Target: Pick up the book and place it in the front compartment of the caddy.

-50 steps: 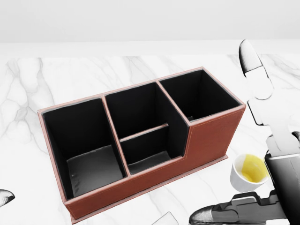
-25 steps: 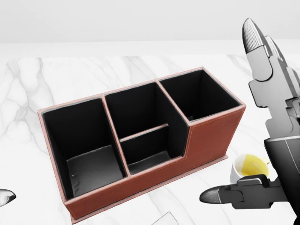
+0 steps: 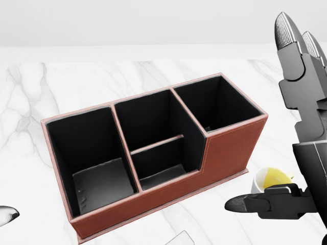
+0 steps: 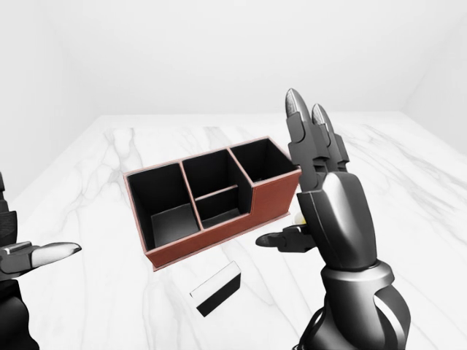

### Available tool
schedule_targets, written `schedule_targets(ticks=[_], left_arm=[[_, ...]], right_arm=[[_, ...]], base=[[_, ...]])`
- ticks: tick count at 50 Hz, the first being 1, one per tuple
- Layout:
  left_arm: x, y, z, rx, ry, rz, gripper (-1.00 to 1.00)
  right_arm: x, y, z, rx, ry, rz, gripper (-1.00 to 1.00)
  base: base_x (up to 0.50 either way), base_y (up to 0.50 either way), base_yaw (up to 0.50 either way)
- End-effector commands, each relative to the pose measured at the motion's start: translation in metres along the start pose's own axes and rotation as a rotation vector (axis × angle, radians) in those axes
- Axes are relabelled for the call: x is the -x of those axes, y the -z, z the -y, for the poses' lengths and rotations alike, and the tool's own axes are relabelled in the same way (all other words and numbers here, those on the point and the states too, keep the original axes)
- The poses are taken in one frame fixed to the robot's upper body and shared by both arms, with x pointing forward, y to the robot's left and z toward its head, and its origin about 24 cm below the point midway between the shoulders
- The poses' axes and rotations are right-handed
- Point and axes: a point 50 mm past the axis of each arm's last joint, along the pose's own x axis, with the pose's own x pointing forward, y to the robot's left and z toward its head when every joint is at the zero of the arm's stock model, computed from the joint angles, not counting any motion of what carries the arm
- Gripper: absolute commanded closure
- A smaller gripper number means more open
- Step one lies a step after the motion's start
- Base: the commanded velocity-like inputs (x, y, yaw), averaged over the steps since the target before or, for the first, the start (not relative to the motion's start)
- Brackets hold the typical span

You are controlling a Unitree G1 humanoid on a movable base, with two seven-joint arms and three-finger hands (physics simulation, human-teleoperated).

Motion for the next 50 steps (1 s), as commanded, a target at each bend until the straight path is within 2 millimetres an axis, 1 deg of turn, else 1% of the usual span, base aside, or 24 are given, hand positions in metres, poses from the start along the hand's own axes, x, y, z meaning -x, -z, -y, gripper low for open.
schedule_targets(ticks=[1, 5, 11, 16, 29, 35, 44, 50], left_arm=[[-0.001, 0.021, 0.002, -0.032, -0.016, -0.078, -1.00], [-0.001, 0.021, 0.001, -0.033, -0.017, -0.078, -1.00], [-0.001, 0.021, 0.000, -0.033, -0.019, -0.076, -1.00], [-0.002, 0.019, 0.000, -0.032, -0.021, -0.068, -1.00], [-0.001, 0.021, 0.001, -0.034, -0.020, -0.077, -1.00], [-0.002, 0.022, 0.001, -0.034, -0.019, -0.081, -1.00], [-0.001, 0.022, 0.002, -0.034, -0.017, -0.082, -1.00], [-0.001, 0.023, 0.001, -0.035, -0.017, -0.088, -1.00]], right_arm=[[0.003, 0.004, -0.002, -0.033, 0.021, -0.062, -1.00], [0.006, 0.008, -0.004, -0.062, 0.028, -0.110, -1.00], [0.006, 0.009, -0.003, -0.048, 0.037, -0.127, -1.00], [0.009, 0.010, -0.007, -0.032, 0.009, -0.144, -1.00], [0.006, 0.009, -0.004, -0.005, 0.036, -0.160, -1.00], [0.003, 0.010, 0.003, 0.034, 0.073, -0.170, -1.00], [0.009, 0.017, 0.001, 0.017, 0.073, -0.236, -1.00], [0.006, 0.013, 0.000, 0.017, 0.091, -0.237, -1.00]], base=[[0.00, 0.00, 0.00], [0.00, 0.00, 0.00], [0.00, 0.00, 0.00], [0.00, 0.00, 0.00], [0.00, 0.00, 0.00], [0.00, 0.00, 0.00], [0.00, 0.00, 0.00], [0.00, 0.00, 0.00]])
